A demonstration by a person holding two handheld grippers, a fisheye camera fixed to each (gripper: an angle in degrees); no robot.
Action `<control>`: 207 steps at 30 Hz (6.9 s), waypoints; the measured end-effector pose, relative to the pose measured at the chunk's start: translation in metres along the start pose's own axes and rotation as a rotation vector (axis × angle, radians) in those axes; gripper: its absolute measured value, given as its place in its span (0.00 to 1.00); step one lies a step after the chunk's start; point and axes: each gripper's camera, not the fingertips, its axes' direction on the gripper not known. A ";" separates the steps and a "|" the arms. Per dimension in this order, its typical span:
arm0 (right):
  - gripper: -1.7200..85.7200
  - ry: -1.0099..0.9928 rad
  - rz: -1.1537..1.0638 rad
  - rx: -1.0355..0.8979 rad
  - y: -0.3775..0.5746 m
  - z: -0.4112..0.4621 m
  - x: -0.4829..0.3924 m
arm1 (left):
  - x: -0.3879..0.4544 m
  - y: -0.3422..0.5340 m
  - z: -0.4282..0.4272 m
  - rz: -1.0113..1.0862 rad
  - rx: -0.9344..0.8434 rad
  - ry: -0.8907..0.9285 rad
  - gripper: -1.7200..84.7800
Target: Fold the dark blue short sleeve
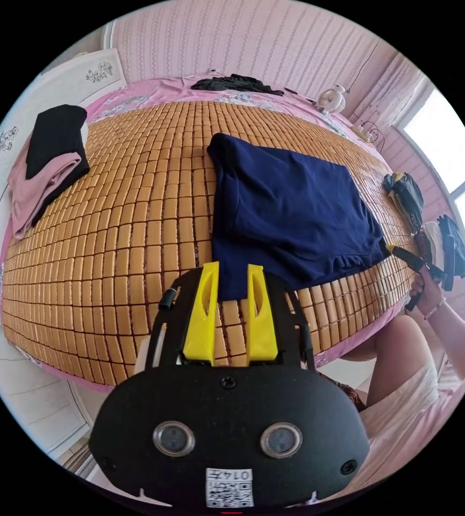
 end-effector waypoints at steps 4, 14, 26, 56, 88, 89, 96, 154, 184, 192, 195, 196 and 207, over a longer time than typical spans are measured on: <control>0.04 -0.161 0.015 0.046 0.026 -0.001 0.006 | 0.007 0.018 0.005 0.024 -0.035 0.043 0.03; 0.03 -0.178 -0.113 0.032 0.126 -0.059 -0.032 | -0.004 0.146 -0.084 -0.097 -0.030 0.059 0.02; 0.01 0.457 -0.183 0.374 0.248 -0.112 -0.126 | 0.062 0.269 -0.215 0.053 0.394 0.085 0.05; 0.01 0.348 -0.818 -0.065 0.045 0.084 -0.419 | 0.259 0.189 -0.084 0.510 0.235 0.104 0.01; 0.01 0.511 -1.122 -0.532 -0.178 0.254 -0.537 | 0.284 0.155 -0.032 0.552 0.071 0.153 0.01; 0.01 0.524 -1.140 -0.524 -0.176 0.253 -0.536 | 0.286 0.157 -0.032 0.569 0.078 0.141 0.01; 0.01 0.570 -1.209 -0.285 -0.146 0.206 -0.527 | 0.279 0.154 -0.045 0.526 0.131 0.106 0.01; 0.02 -0.529 -0.203 -0.152 0.038 -0.042 0.058 | 0.481 0.094 0.034 0.851 0.104 0.350 0.16; 0.03 -0.496 0.182 0.323 0.056 -0.103 0.158 | 0.352 0.160 -0.060 0.773 0.243 0.611 0.02; 0.05 -0.393 -0.088 0.273 0.005 -0.127 0.064 | 0.273 0.154 -0.083 0.500 0.324 0.637 0.02; 0.07 -0.429 -0.213 0.213 -0.031 -0.091 -0.001 | 0.221 0.154 -0.086 0.376 0.285 0.568 0.03; 0.09 -0.445 -0.251 0.197 -0.044 -0.072 -0.025 | 0.200 0.156 -0.085 0.320 0.261 0.542 0.05; 0.14 -0.195 -0.499 0.030 -0.102 0.011 -0.147 | 0.091 0.176 -0.082 0.024 0.189 0.304 0.12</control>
